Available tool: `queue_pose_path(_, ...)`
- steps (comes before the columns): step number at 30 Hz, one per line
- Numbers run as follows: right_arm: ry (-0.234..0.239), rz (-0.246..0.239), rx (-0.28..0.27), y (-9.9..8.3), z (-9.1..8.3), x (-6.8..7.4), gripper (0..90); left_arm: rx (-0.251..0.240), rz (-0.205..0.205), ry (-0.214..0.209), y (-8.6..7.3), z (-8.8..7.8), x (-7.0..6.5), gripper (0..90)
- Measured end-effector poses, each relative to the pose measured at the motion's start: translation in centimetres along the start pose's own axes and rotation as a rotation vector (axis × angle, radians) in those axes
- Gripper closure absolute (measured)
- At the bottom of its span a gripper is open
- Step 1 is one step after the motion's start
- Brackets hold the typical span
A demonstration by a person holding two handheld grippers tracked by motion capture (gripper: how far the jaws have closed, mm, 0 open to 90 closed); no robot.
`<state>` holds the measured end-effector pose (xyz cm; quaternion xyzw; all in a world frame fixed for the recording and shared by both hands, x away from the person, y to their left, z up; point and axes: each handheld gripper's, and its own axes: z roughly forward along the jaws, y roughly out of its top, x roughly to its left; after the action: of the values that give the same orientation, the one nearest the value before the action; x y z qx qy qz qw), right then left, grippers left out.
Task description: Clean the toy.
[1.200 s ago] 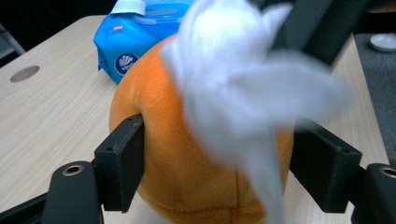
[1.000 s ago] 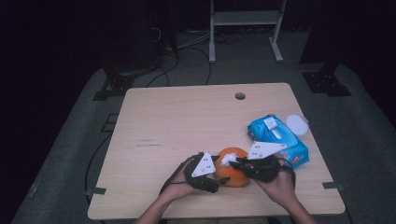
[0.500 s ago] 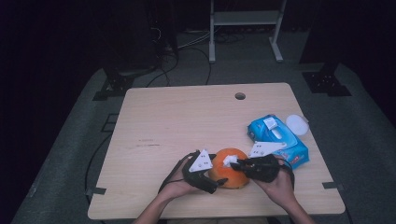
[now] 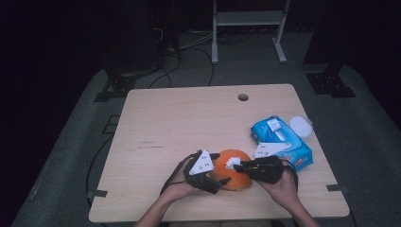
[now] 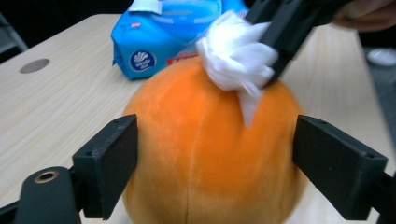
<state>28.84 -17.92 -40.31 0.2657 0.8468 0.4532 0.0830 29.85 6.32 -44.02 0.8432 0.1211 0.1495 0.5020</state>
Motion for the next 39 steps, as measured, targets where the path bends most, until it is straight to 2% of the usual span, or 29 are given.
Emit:
queue_pose_path(1, -0.005, -0.013, 0.004, 0.1, 0.0, 0.1, 80.9, 0.004, -0.008, 0.000, -0.2, -0.1, 0.2, 21.2)
queue_pose_path(3, 0.001, -0.003, 0.000, 0.0, -0.2, -0.2, 80.9, 0.022, -0.031, 0.002, -0.5, -0.3, 0.6, 24.2)
queue_pose_path(5, -0.032, -0.003, 0.011, -0.2, -0.6, -0.9, 80.9, 0.029, -0.052, -0.004, -0.7, -0.4, 0.9, 24.4)
queue_pose_path(6, -0.037, 0.015, 0.013, -0.6, -0.9, -1.3, 81.0, 0.026, -0.053, -0.008, -0.8, -0.5, 0.9, 24.4)
queue_pose_path(8, -0.026, 0.046, 0.006, -1.0, -1.1, -1.8, 81.0, 0.018, -0.046, -0.009, -0.5, -0.5, 0.8, 23.0)
queue_pose_path(9, -0.031, 0.043, 0.009, -1.0, -1.0, -1.7, 81.0, 0.004, -0.038, -0.006, -0.2, -0.6, 0.7, 20.6)
queue_pose_path(11, -0.033, 0.025, 0.012, -0.8, -0.8, -1.3, 80.9, -0.055, -0.020, -0.007, 0.4, -0.7, 0.5, 18.6)
queue_pose_path(12, -0.012, 0.018, 0.001, -0.6, -0.7, -1.0, 80.9, -0.078, -0.019, -0.013, 0.6, -0.7, 0.3, 18.7)
queue_pose_path(13, 0.004, 0.009, -0.006, -0.3, -0.5, -0.7, 80.8, -0.070, -0.003, -0.010, 0.7, -0.7, 0.2, 20.2)
queue_pose_path(14, 0.001, -0.006, -0.003, -0.1, -0.4, -0.2, 80.8, -0.049, 0.017, 0.000, 0.6, -0.5, 0.1, 24.2)
queue_pose_path(15, -0.010, -0.030, 0.006, 0.1, -0.3, 0.0, 80.8, -0.037, 0.021, 0.004, 0.4, -0.4, 0.1, 26.9)
queue_pose_path(16, -0.016, -0.038, 0.011, 0.2, -0.3, 0.1, 80.8, -0.030, 0.006, 0.000, 0.1, -0.4, 0.3, 29.5)
queue_pose_path(18, -0.009, -0.020, 0.009, -0.1, -0.3, -0.3, 80.9, -0.020, -0.027, -0.004, -0.4, -0.5, 0.9, 32.3)
queue_pose_path(20, -0.022, 0.002, 0.015, -0.5, -0.5, -1.0, 80.8, -0.015, -0.054, -0.003, -0.7, -0.7, 1.4, 33.3)
queue_pose_path(23, -0.044, 0.053, 0.025, -1.4, -0.9, -2.4, 80.7, -0.012, -0.077, 0.004, -0.9, -1.1, 1.9, 33.3)
queue_pose_path(25, -0.034, 0.073, 0.013, -1.6, -1.0, -2.6, 80.7, -0.021, -0.074, 0.002, -0.7, -1.2, 1.9, 31.0)
queue_pose_path(27, -0.039, 0.048, 0.010, -1.2, -0.8, -2.0, 80.7, -0.052, -0.049, 0.000, -0.2, -1.2, 1.6, 23.5)
queue_pose_path(28, -0.040, 0.037, 0.006, -1.0, -0.7, -1.7, 80.7, -0.069, -0.044, -0.012, 0.1, -1.1, 1.4, 23.2)
queue_pose_path(30, -0.029, 0.008, -0.006, -0.5, -0.6, -0.9, 80.7, -0.048, -0.033, -0.006, 0.1, -1.0, 1.3, 25.7)
queue_pose_path(33, -0.019, 0.000, -0.005, -0.5, -0.5, -0.8, 80.7, -0.028, -0.064, -0.004, -0.4, -1.0, 1.6, 32.1)
queue_pose_path(37, -0.011, 0.033, 0.015, -1.1, -0.3, -1.5, 80.7, -0.024, -0.110, 0.009, -0.9, -1.3, 2.4, 33.4)
queue_pose_path(39, 0.000, 0.056, 0.022, -1.5, -0.2, -1.8, 80.7, -0.031, -0.149, 0.005, -1.2, -1.4, 2.8, 33.3)
